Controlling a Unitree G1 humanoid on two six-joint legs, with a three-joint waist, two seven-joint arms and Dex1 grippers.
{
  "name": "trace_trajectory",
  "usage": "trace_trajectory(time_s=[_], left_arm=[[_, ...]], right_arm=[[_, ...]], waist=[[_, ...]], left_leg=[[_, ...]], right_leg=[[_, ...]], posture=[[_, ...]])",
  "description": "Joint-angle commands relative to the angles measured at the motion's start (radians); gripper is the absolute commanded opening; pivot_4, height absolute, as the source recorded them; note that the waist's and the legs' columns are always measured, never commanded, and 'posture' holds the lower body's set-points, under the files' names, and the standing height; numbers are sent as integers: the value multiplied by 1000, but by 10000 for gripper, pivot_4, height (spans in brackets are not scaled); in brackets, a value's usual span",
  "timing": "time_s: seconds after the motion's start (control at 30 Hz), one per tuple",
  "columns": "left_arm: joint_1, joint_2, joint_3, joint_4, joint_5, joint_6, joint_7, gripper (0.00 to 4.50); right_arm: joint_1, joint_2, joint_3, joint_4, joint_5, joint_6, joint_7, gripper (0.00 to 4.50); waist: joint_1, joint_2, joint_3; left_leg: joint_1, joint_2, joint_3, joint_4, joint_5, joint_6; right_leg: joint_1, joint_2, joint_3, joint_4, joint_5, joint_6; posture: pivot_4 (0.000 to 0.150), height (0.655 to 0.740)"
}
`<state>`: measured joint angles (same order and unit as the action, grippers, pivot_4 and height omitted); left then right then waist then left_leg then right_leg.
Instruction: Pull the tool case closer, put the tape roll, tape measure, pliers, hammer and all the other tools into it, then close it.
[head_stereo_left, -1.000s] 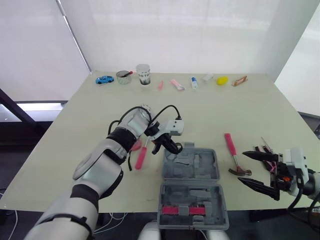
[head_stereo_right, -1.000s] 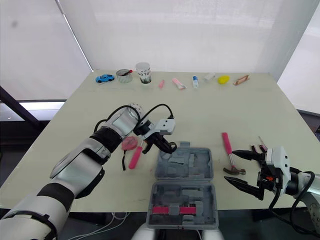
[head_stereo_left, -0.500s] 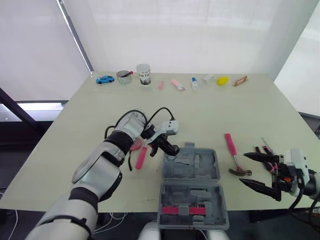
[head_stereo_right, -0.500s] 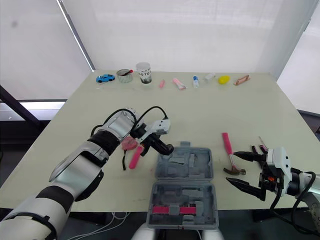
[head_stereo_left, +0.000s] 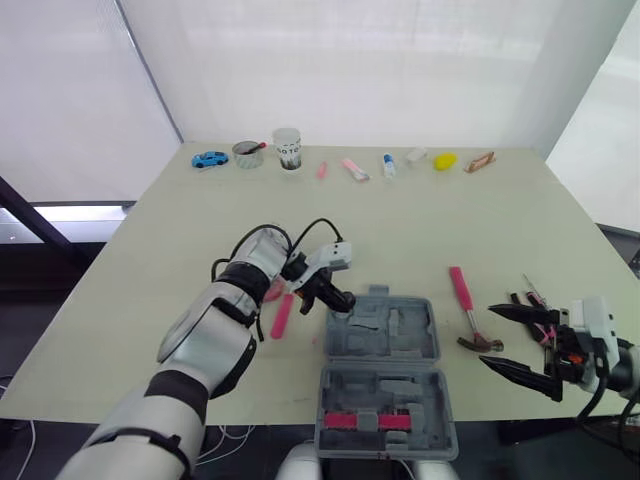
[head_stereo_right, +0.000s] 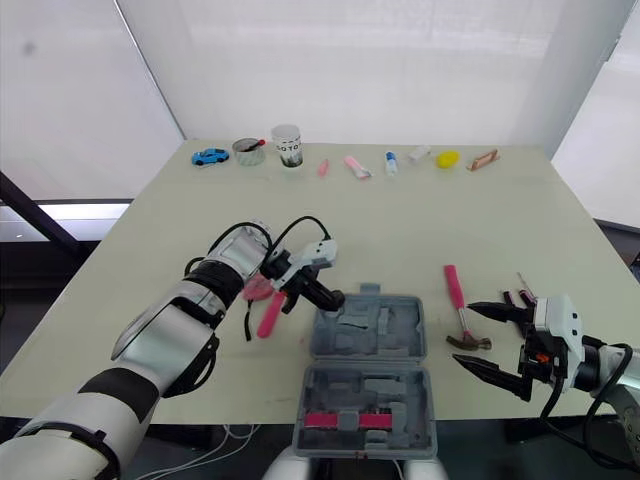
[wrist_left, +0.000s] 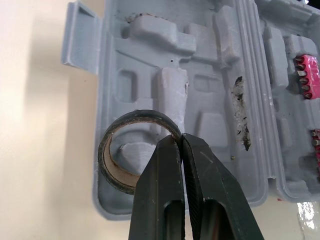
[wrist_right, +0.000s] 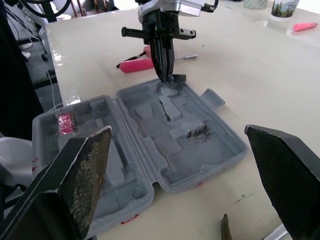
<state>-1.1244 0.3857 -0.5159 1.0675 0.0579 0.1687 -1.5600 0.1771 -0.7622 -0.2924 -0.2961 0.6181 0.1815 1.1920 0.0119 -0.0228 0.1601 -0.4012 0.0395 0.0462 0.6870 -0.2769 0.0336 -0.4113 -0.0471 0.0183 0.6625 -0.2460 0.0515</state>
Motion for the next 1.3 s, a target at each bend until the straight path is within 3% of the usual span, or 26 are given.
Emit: trace_trajectory(time_s=[0.03, 1.0, 1.13, 1.2, 1.3], left_arm=[[-22, 0, 35, 20, 17, -21, -47, 1077], [-35, -47, 142, 127, 80, -46, -22, 1077], [-40, -45, 146, 124, 86, -41, -15, 14440], [-41, -43, 143, 125, 91, -38, -16, 24537], [-41, -42, 146, 128, 93, -40, -13, 35807]], right_arm=[[0, -8, -42, -3, 4, -27, 6, 45000], [-12, -12, -33, -11, -4, -30, -7, 45000], [-11, -12, -29, -11, -6, -28, -5, 45000], [-11, -13, -29, -11, -6, -27, -4, 45000], [-13, -12, -26, -12, -7, -26, -5, 45000]], waist=[[0, 0, 0], [0, 0, 0], [0, 0, 0], [0, 0, 0], [0, 0, 0]], left_leg=[[0, 0, 0, 0, 0, 0], [0, 0, 0, 0, 0, 0], [0, 0, 0, 0, 0, 0], [0, 0, 0, 0, 0, 0], [0, 0, 0, 0, 0, 0]], right_leg=[[0, 0, 0, 0, 0, 0], [0, 0, 0, 0, 0, 0], [0, 0, 0, 0, 0, 0], [0, 0, 0, 0, 0, 0], [0, 0, 0, 0, 0, 0]], posture=[[1500, 7400], [1500, 7400], [1500, 7400], [1500, 7400], [1500, 7400]])
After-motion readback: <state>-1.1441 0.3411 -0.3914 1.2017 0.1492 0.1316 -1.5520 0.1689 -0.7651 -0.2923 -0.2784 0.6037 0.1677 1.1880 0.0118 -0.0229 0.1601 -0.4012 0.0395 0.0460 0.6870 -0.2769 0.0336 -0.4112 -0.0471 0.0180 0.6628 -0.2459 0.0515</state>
